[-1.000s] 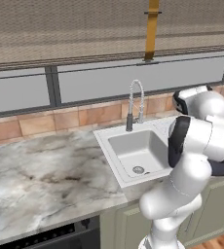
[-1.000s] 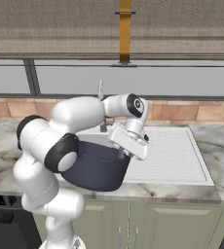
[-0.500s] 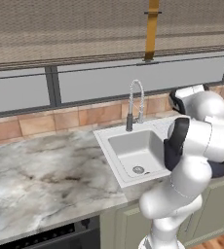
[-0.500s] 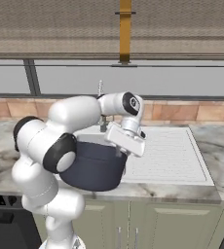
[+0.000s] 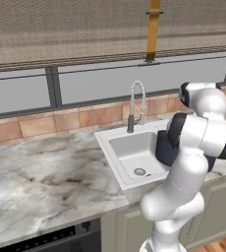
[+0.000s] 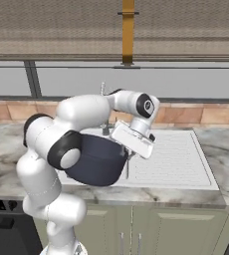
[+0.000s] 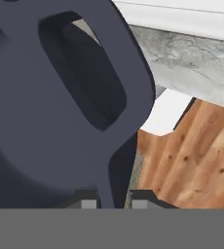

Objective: Pick the pot and pot and place them in the sink. Then turn on the water.

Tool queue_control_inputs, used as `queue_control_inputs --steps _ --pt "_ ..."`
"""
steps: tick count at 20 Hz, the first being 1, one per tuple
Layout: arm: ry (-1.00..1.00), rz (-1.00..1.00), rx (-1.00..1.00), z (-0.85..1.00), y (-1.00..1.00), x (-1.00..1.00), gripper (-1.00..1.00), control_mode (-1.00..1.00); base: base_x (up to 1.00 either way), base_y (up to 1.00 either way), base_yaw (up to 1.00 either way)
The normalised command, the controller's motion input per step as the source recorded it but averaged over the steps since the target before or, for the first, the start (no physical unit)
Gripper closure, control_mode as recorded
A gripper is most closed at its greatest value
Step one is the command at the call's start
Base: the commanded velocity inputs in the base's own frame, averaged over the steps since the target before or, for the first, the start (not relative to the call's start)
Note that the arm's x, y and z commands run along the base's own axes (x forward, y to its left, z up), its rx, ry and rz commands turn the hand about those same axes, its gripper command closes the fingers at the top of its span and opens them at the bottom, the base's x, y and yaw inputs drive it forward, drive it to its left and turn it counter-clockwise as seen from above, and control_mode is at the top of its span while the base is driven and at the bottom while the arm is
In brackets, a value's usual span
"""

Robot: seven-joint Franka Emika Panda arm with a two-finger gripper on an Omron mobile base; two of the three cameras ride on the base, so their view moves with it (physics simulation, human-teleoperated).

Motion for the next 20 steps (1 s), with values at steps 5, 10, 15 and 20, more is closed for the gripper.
queue_control_inputs --steps 5,10,15,20 --pt "0.00 -0.06 -0.01 0.00 0.00 -0.06 1.00 -1.00 0.00 0.00 0.00" --pt "0.00 0.00 -0.07 0.00 0.03 -0.15 1.00 -1.00 0.00 0.00 0.00" --pt "0.00 0.00 -0.12 0.00 0.09 -0.17 1.00 -1.00 0.00 0.00 0.00" --pt "0.00 -0.02 -0.14 0.00 0.01 -0.12 1.00 -1.00 0.00 0.00 0.00"
